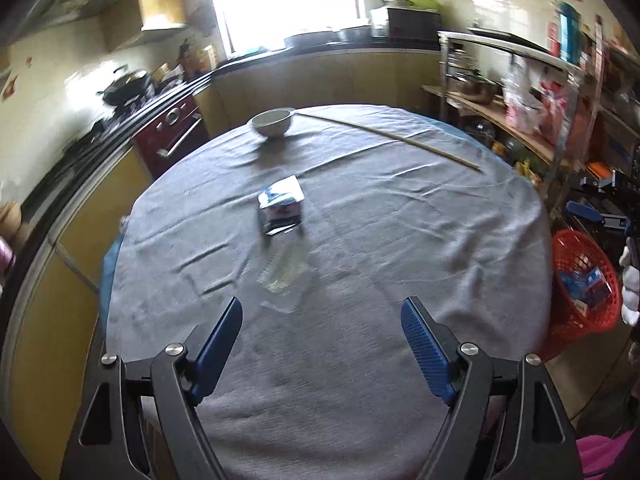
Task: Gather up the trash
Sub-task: 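Return both open tools over the table toward the remaining items, then grasp the blue tissue box with the right tool and lift it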
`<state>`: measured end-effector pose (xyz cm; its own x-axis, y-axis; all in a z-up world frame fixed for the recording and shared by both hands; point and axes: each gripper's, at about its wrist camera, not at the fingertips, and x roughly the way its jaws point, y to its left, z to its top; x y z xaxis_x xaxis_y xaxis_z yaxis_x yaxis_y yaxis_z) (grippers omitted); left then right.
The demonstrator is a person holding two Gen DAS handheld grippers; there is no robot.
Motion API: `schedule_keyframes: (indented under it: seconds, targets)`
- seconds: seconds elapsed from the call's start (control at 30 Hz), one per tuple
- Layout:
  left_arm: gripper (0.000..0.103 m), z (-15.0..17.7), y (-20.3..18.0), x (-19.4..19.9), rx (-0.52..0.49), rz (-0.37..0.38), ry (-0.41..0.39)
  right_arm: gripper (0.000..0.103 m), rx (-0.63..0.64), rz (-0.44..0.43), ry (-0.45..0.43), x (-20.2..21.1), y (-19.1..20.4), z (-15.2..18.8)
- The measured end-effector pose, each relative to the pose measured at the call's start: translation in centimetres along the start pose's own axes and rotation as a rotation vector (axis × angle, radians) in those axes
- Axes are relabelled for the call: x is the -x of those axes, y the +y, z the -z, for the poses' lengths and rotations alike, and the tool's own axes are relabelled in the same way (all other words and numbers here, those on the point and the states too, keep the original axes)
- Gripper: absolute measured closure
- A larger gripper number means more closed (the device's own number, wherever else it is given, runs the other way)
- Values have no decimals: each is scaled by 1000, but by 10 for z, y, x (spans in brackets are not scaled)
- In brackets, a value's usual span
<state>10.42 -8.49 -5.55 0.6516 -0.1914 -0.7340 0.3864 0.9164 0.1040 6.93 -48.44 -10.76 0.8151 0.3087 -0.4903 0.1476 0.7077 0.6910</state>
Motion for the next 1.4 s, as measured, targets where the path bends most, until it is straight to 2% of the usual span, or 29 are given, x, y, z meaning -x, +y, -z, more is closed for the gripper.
schedule_keyframes:
  seconds: [0.3,0.47,0.7,0.9,1.1,1.23,1.4]
  targets:
    - [21,34,83,-19,147,-72,21,33,199,-13,117,-69,102,-5]
    - [21,53,123,-31,206,-113,40,33,283,-34,208,-130,162,-3]
    - [21,73,171,-45,285,-140,62,33,368,-27,332,-232,219,10]
    - [21,81,200,-56,335,-150,74,33,361,-3,423,-313,236,16]
    - [21,79,213,-72,359,-127,86,33,382,82,492,-370,239,30]
    - [21,75,214,-79,350,-111,80,33,391,129,518,-389,237,38]
    - [21,71,214,-84,350,-88,81,33,495,216,545,-407,247,58]
